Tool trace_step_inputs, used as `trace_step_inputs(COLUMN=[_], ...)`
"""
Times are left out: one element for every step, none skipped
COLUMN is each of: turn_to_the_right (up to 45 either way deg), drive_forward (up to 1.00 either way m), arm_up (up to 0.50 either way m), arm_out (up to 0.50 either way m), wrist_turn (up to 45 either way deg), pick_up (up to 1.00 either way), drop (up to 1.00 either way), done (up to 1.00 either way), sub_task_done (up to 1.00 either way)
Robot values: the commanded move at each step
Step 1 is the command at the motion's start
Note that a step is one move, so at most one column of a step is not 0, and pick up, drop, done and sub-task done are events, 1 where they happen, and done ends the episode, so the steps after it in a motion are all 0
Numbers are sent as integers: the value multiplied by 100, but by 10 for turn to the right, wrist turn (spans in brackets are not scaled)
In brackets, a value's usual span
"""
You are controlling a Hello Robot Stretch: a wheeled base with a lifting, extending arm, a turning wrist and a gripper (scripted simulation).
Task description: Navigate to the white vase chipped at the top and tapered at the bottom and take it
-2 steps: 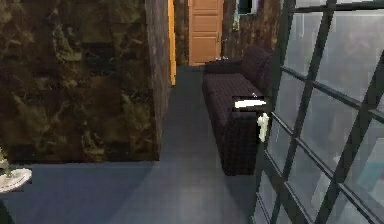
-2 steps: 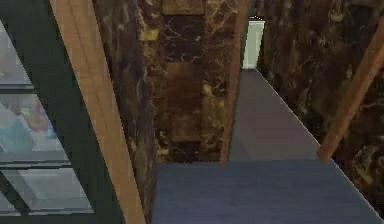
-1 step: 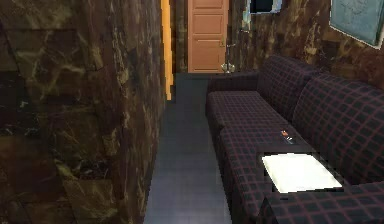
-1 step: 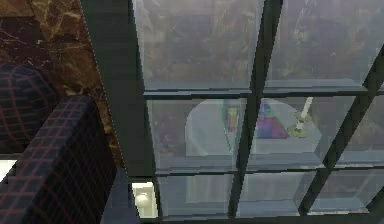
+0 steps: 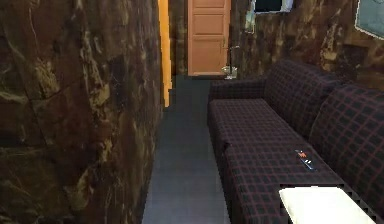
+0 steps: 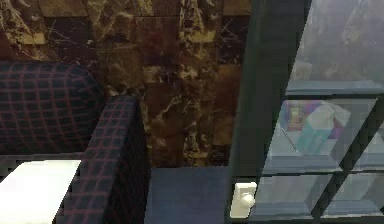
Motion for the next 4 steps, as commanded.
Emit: trace_step_inputs(turn_to_the_right=[-30,0,0,0], drive_forward=[0,100,100,100], arm_up=[0,0,0,0], arm_out=[0,0,0,0], wrist_turn=[0,0,0,0], pick_up=[0,0,0,0], drop=[0,0,0,0], done=[0,0,0,0], sub_task_done=[0,0,0,0])
